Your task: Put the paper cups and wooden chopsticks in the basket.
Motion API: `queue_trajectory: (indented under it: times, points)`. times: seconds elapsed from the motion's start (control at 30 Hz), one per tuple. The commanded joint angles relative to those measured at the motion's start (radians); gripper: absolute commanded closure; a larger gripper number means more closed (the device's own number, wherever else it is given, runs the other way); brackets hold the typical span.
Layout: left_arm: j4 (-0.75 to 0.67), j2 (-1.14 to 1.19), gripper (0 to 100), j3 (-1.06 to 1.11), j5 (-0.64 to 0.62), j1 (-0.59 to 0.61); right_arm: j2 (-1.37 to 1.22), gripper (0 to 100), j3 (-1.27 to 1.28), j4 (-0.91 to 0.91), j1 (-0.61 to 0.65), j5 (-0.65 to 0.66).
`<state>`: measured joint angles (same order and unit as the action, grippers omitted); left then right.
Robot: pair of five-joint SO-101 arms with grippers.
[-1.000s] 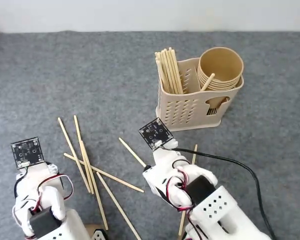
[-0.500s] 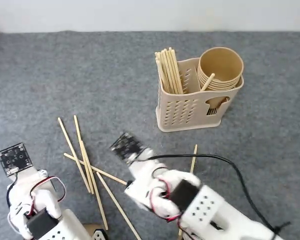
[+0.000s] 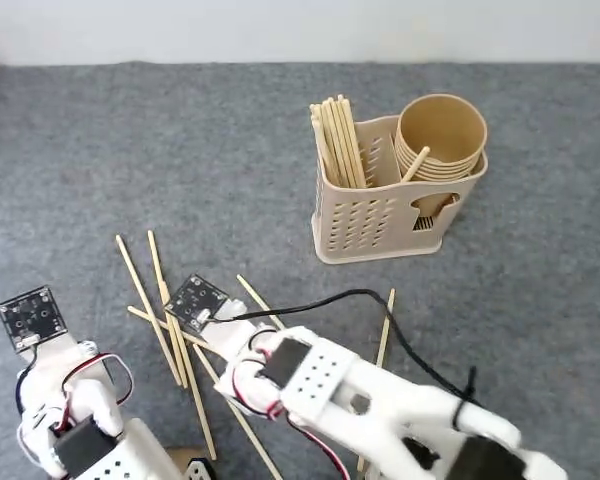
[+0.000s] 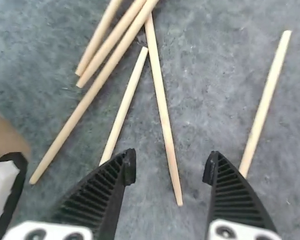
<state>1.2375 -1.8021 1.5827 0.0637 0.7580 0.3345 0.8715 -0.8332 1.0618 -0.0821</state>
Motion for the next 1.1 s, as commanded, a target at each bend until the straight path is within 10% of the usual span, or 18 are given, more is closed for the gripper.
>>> queue_trajectory:
  times: [0.0,0.2,0.37,1.07]
  points:
    - [-0.011,-0.014,98,-0.012,0.011,0.008,-0.068,77.8,-0.068,0.038,0.001,-0.003]
    - [-0.011,-0.014,98,-0.012,0.011,0.008,-0.179,78.8,-0.095,0.039,-0.033,0.023]
    - [-0.011,-0.014,98,-0.012,0.011,0.008,-0.222,99.8,-0.095,0.044,-0.085,0.074]
    - [-0.011,-0.014,98,-0.01,0.011,0.008,0.151,99.1,-0.058,-0.374,-0.131,0.017]
